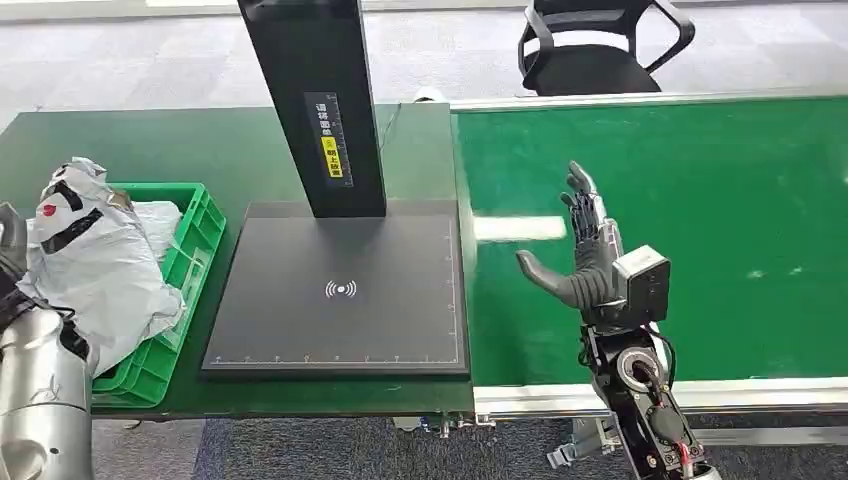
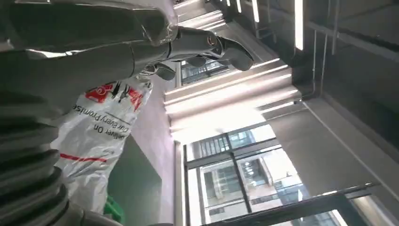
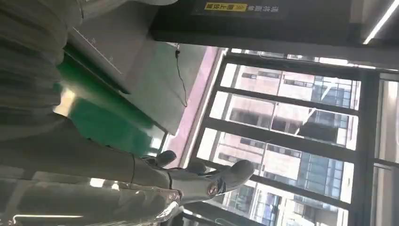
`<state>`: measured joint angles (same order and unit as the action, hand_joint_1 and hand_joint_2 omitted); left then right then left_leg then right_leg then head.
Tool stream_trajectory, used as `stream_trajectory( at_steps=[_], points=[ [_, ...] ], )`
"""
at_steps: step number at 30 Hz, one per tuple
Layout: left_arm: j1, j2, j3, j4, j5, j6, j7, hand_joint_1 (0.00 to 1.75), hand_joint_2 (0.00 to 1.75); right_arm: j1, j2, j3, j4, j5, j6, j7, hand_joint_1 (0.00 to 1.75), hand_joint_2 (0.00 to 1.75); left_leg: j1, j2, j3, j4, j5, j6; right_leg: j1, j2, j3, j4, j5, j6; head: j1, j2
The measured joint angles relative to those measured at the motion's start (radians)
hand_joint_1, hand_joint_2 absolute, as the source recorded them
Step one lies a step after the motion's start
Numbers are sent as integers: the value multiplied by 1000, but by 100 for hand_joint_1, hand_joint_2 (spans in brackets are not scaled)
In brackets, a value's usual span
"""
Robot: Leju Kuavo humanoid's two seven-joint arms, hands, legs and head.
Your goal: Moved the parcel from conveyor to table for the left to box.
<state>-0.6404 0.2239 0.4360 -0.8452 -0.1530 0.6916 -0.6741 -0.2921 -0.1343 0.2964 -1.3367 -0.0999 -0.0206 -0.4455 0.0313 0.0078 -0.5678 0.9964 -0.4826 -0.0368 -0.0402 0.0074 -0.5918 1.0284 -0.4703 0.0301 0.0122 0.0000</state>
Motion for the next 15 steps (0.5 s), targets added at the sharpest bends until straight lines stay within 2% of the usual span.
stream_trajectory(
  at_steps=[7, 11, 15],
  points=[
    [24, -29, -6, -110, -35, 0, 0, 0, 175, 0, -8, 12, 4, -7, -2, -8, 0, 175, 0, 0, -1, 0, 0, 0, 0, 0, 0, 0, 0, 0, 0, 0],
    [43, -35, -35, -158, 49, 0, 0, 0, 175, 0, -11, 18, 5, -8, -2, -12, 0, 175, 0, 0, -1, 0, 0, 0, 0, 0, -1, 0, 0, 0, 0, 0],
    [54, -36, -108, -197, 149, -85, 0, 0, 175, 2, -16, 20, 5, -8, -3, -14, 0, 175, 0, 0, -1, 0, 0, 0, 0, 0, -1, 0, 0, 0, 0, 0]
  ],
)
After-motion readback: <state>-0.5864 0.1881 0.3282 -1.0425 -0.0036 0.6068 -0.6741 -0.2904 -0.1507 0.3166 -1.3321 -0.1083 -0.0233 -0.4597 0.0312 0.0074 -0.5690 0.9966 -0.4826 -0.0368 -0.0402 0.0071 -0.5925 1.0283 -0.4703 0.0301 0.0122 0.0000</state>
